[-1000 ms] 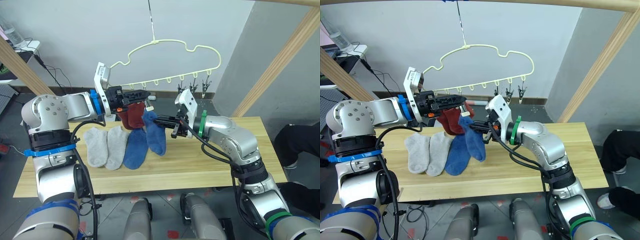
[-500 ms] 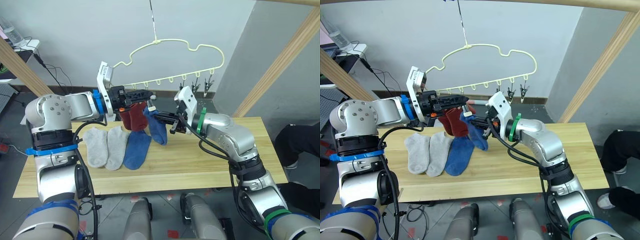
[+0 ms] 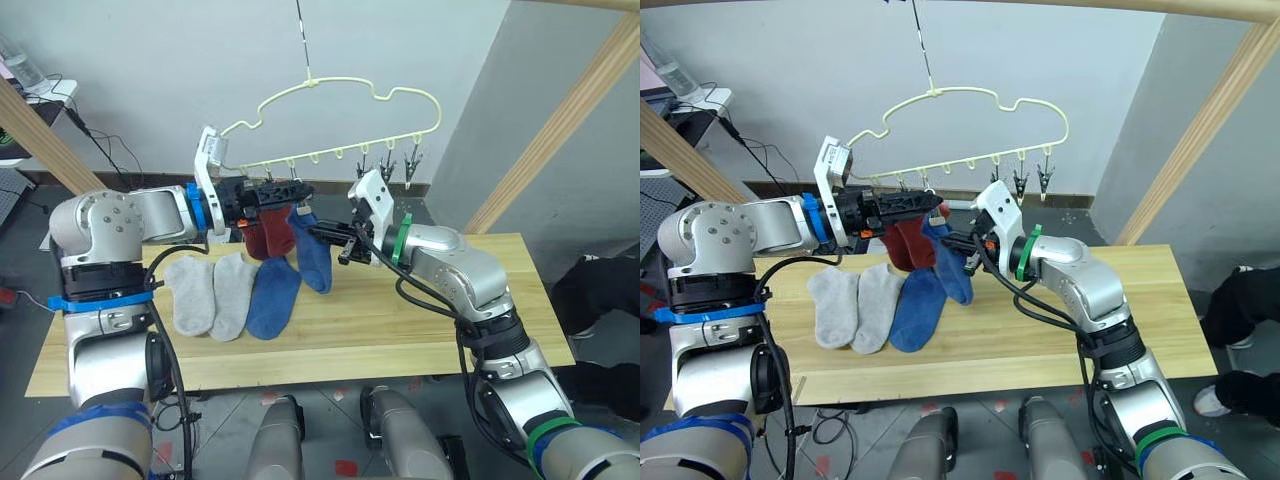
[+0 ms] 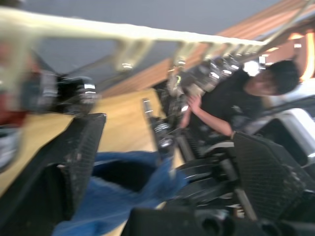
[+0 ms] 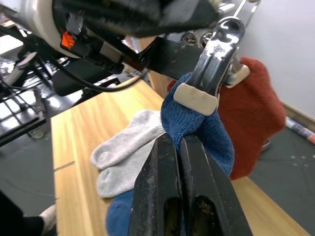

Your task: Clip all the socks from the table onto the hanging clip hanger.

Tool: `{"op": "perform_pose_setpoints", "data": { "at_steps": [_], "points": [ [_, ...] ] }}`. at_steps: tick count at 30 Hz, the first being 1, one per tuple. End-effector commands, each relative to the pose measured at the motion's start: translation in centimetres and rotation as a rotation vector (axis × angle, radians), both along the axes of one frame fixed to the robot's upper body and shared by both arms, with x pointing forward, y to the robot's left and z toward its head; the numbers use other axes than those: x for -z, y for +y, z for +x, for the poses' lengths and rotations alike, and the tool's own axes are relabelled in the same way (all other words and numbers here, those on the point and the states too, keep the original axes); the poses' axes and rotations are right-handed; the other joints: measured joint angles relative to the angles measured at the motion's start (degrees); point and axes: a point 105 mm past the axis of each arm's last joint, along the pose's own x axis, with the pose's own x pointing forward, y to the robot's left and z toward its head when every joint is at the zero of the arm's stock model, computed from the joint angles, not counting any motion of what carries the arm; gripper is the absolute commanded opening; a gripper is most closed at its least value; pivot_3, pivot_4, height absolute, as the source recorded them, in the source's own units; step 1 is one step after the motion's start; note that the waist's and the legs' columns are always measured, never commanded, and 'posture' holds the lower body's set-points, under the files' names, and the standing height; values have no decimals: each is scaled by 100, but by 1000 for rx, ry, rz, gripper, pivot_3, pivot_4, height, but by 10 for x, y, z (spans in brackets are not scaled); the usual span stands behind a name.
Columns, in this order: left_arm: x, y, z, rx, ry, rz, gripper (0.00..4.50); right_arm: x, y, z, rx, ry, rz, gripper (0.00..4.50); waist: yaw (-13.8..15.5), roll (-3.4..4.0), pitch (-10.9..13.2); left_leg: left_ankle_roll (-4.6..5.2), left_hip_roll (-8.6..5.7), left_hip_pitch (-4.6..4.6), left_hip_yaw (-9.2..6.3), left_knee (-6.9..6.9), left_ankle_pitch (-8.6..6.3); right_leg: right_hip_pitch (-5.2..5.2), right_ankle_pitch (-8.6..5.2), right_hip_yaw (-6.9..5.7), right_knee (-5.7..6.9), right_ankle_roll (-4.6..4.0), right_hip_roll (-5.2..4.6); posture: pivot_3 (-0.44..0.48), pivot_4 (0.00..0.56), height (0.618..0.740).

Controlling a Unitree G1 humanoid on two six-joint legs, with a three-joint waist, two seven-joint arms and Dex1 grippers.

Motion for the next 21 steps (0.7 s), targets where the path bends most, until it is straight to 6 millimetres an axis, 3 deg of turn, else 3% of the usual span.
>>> {"op": "perform_pose_setpoints", "data": {
  "at_steps": [1,3,9,13,16,21],
  "points": [
    [-14,1,-15,30,-134,61,4500,-9,-1,3,24,-39,17,445,-1,0,0,0,0,-1,-1,0,0,0,0,-1,-1,0,0,-14,250,740],
    [-14,2,-21,27,-167,85,4500,-6,-4,5,41,-39,7,958,11,0,0,0,0,-1,4,-1,0,-1,0,3,-1,-1,-3,-9,251,740],
    [-5,9,-28,-30,-215,99,4500,3,-20,-1,80,-25,-14,3153,74,-1,-1,0,-2,-2,1,1,0,1,0,1,-3,0,-6,6,248,740],
    [14,13,-47,-18,-243,160,4500,9,-33,-7,151,-44,-53,4482,95,-1,-1,0,-2,-1,8,0,0,0,0,5,-4,0,-6,16,248,740],
    [21,17,-60,-47,-368,231,4500,4,-46,-10,263,-83,-42,4482,103,-1,-1,0,3,-2,8,-5,0,-3,-1,8,-5,0,-7,28,249,740],
    [13,19,-69,-135,-567,240,4500,-9,-59,-4,454,-128,18,4482,157,-2,-2,-4,4,0,-1,-1,3,0,1,9,-4,-3,-10,39,249,740]
  ]
}}
